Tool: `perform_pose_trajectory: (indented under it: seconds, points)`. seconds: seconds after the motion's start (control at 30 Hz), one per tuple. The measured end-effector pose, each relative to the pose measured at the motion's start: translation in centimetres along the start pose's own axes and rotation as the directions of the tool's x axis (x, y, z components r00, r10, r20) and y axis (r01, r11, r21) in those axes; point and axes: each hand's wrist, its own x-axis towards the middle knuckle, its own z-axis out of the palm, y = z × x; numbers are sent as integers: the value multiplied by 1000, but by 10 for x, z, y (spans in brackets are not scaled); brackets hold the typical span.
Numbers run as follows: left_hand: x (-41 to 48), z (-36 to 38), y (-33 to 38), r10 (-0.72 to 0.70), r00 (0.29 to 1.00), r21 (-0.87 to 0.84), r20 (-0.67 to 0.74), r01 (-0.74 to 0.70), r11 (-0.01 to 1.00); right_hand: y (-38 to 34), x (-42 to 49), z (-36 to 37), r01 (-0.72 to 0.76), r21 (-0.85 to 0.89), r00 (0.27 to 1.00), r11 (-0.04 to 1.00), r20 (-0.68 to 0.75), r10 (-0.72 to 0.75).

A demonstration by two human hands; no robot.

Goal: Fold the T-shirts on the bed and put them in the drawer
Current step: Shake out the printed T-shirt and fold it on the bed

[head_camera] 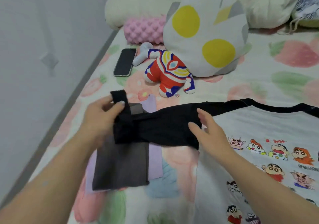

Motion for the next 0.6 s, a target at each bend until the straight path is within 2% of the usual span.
perform_pose_trajectory:
  seconds: [0.07, 0.13, 0.2, 0.3, 0.37, 0.43, 0.47, 0.6]
  points:
    - [-25, 53, 13, 34, 989, 110, 143, -50, 993, -29, -19, 0, -1, 269, 1000, 963, 24, -6]
    - [-41, 99, 13, 14, 963, 187, 268, -66, 980, -48, -30, -6, -42, 440, 998, 897, 53, 20]
    - [-60, 131, 19, 12, 925, 280, 379, -127, 951, -51, -35, -20, -109, 466, 994, 878, 44, 100]
    - [-92, 167, 32, 52, 802, 160, 594, -182, 970, -33, -39, -52, -175, 457, 973, 872, -55, 224]
    - [-107, 185, 34, 65, 785, 49, 616, -121, 991, -13, -40, -76, -207, 480, 952, 853, -103, 289]
    - [-118, 201, 33, 67, 812, -65, 580, -35, 997, 11, -39, -101, -230, 460, 924, 858, -174, 342]
    - [-121, 208, 31, 70, 826, -55, 559, -48, 997, 24, -38, -115, -227, 445, 915, 866, -208, 346]
    - [-121, 230, 9, 175, 838, 199, 517, -316, 928, 72, -36, -187, -189, 363, 875, 912, -360, 324]
